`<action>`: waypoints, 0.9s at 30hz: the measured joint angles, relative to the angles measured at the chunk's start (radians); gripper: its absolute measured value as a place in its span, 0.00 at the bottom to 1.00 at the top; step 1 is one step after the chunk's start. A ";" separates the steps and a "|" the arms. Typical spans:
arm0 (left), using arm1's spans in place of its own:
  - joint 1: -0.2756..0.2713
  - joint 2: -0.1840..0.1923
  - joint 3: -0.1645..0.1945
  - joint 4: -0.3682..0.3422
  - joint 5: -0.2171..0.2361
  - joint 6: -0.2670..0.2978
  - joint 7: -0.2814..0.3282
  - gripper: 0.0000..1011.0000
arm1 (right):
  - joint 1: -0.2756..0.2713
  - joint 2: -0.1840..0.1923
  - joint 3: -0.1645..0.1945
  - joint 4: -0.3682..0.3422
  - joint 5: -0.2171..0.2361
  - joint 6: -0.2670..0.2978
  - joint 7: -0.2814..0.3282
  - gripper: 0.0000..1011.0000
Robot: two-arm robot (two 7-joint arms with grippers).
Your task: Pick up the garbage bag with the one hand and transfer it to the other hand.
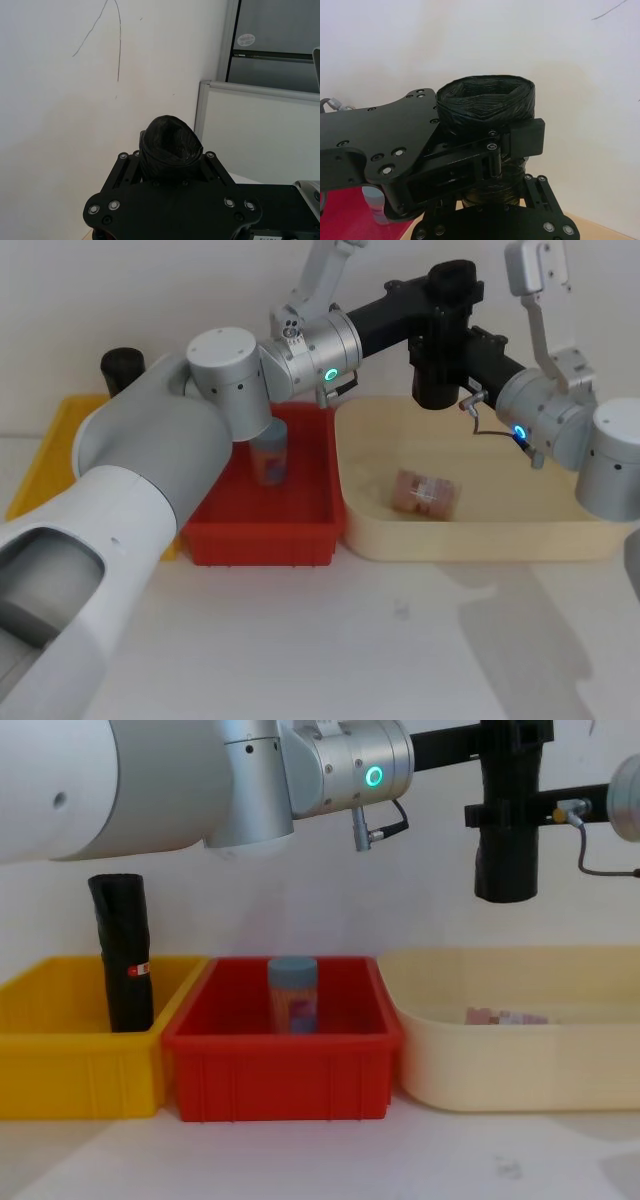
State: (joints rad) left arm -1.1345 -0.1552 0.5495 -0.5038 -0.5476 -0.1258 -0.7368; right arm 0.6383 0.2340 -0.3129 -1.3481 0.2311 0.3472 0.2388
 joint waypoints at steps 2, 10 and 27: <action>0.000 0.000 0.000 0.000 0.000 0.000 0.000 0.33 | 0.001 -0.001 0.000 0.001 -0.001 0.000 0.000 0.56; 0.000 0.000 0.000 0.000 0.000 0.000 0.000 0.34 | 0.003 -0.004 -0.001 0.005 -0.002 -0.001 -0.002 0.56; 0.000 0.000 0.000 0.000 0.000 0.000 0.000 0.81 | 0.005 -0.005 0.003 0.003 -0.010 0.010 -0.011 0.56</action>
State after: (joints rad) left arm -1.1346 -0.1553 0.5497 -0.5040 -0.5476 -0.1257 -0.7371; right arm 0.6432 0.2289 -0.3100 -1.3452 0.2211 0.3567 0.2275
